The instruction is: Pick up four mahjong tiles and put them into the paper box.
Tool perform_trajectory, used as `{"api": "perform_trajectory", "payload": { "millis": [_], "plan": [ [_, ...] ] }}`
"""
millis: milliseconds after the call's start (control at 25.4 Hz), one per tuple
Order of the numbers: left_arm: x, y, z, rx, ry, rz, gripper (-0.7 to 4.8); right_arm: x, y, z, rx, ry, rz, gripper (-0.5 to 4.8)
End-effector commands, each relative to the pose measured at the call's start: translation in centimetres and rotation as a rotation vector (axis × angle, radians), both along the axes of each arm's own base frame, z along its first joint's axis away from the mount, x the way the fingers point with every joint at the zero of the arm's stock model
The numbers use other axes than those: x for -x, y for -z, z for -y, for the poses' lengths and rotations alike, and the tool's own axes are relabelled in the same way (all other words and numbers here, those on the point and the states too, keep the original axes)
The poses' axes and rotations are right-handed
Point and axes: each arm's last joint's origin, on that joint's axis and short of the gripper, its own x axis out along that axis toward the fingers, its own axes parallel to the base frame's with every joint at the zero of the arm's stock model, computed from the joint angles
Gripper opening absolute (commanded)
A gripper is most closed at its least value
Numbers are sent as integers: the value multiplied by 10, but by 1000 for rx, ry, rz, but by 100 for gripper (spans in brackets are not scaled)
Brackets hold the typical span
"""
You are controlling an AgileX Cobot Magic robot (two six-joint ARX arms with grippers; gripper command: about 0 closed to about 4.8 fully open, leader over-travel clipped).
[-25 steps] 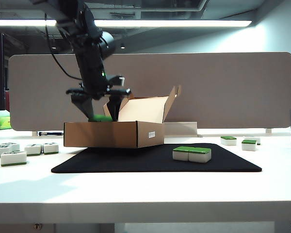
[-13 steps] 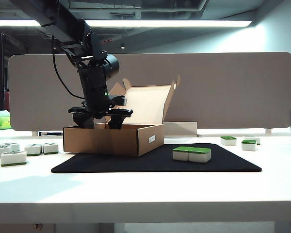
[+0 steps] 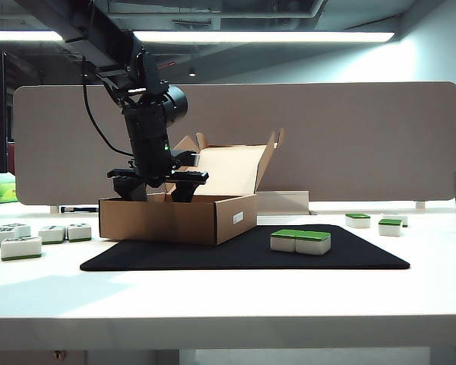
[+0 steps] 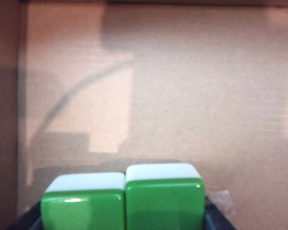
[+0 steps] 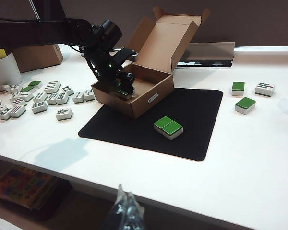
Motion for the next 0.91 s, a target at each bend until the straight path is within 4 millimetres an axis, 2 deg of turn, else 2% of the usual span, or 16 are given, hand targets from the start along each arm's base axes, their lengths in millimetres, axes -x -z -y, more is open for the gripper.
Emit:
{"api": "perform_trajectory", "payload": {
  "millis": [39,79,118,197,512,749,788,907],
  "plan": [
    [0,-2,0,3,1,9,350,3,0,0,3,0,29,-1],
    [0,-2,0,3,1,9,355,3,0,0,3,0,29,-1],
    [0,-2,0,2,1,9,401,3,0,0,3,0,29,-1],
    [0,-2,0,2,1,9,436,3,0,0,3,0,29,-1],
    [-1,-10,1,16,3,29,436,3,0,0,3,0,28,-1],
    [-2,-43,5,136,26,72,435,3,0,0,3,0,29,-1],
    [-1,-60,10,204,24,92,435,3,0,0,3,0,29,-1],
    [6,-83,19,318,39,85,433,3,0,0,3,0,29,-1]
  ]
}}
